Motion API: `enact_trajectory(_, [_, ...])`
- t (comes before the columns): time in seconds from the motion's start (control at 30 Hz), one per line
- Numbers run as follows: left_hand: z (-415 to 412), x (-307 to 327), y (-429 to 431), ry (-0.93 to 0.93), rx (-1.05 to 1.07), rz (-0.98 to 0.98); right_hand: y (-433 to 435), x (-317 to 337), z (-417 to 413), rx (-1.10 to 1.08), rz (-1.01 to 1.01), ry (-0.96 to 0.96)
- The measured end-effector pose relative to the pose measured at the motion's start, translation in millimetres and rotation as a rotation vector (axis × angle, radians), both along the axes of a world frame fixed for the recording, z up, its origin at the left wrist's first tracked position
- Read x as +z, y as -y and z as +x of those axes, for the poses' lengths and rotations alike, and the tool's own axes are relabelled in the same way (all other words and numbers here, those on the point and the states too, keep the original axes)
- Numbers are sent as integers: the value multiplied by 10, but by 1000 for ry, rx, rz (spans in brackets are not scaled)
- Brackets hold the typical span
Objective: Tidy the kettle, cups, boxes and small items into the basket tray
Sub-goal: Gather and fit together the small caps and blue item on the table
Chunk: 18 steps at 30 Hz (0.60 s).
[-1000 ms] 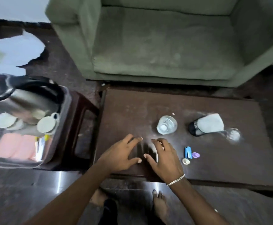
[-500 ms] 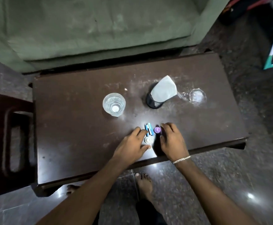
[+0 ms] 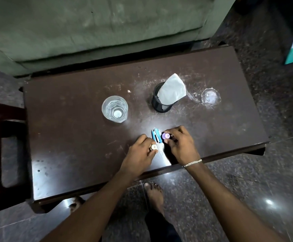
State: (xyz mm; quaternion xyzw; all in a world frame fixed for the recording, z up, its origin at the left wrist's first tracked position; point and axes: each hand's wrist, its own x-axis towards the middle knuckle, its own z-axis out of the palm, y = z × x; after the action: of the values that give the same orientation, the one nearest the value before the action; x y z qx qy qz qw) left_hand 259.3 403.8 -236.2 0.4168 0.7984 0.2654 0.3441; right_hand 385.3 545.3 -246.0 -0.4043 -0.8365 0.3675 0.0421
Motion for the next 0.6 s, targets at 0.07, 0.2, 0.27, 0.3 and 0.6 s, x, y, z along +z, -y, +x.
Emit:
enact_trajectory(0.07, [-67,75,57,-1,33,39,25,119,-25,-10,-12,-11])
enact_trajectory(0.2, [-326,319,311,-9,130,112,204,439,-183,-9,8,-82])
enact_trajectory(0.27, [-523,474,525,-31,173,137,373,622,-362,16,-27,-125])
enact_trajectory(0.3, [-636,557,665,-44,198,145,486,714,-482,35,-50,-147])
enact_trajectory(0.6, [-1592,1244,2470,-220,473,164,1974,1339,-1904,310,-191,-315])
